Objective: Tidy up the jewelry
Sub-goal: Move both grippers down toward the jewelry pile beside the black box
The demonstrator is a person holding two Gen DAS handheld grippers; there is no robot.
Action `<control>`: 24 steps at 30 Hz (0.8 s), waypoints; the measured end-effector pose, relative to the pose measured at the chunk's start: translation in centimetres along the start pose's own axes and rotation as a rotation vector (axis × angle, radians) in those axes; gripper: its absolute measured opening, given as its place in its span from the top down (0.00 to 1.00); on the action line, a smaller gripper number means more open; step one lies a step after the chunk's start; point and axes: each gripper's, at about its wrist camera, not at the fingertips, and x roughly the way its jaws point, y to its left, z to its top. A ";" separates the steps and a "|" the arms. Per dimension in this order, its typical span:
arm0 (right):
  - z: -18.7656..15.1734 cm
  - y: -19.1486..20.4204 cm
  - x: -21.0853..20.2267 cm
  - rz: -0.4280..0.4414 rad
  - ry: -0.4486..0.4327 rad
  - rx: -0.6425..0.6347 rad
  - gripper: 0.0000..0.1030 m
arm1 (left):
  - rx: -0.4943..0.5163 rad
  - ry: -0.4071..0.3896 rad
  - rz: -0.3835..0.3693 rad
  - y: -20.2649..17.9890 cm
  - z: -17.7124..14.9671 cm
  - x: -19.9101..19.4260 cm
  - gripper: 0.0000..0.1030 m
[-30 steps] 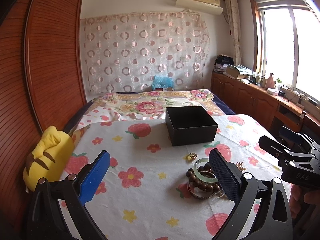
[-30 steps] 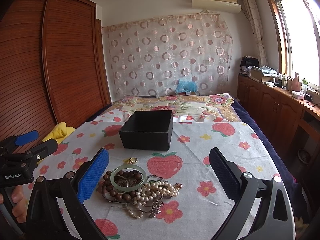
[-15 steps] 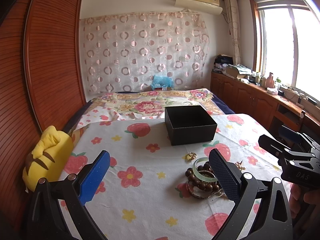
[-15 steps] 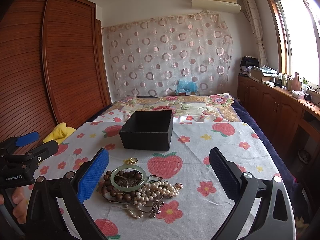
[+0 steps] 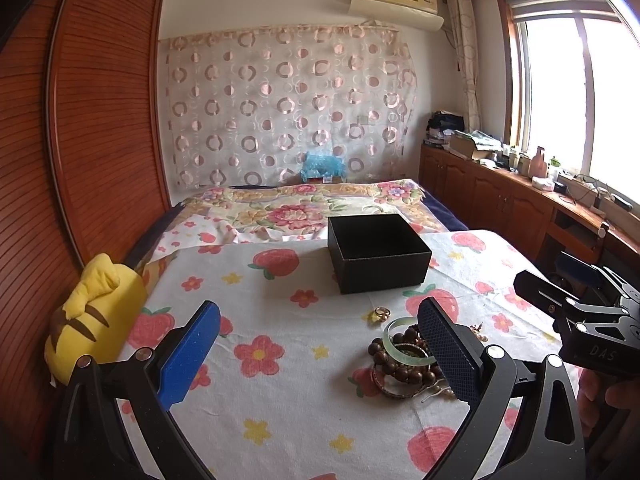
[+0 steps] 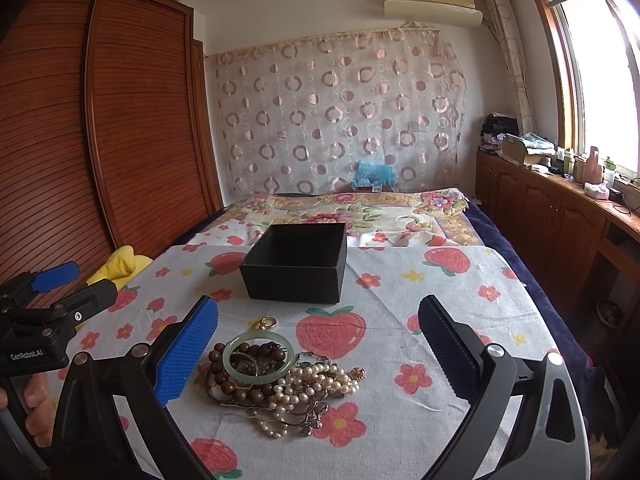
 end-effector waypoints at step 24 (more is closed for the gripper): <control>-2.0 -1.2 1.0 0.012 0.089 -0.019 0.02 | 0.028 0.145 -0.128 -2.5 -1.5 2.7 0.07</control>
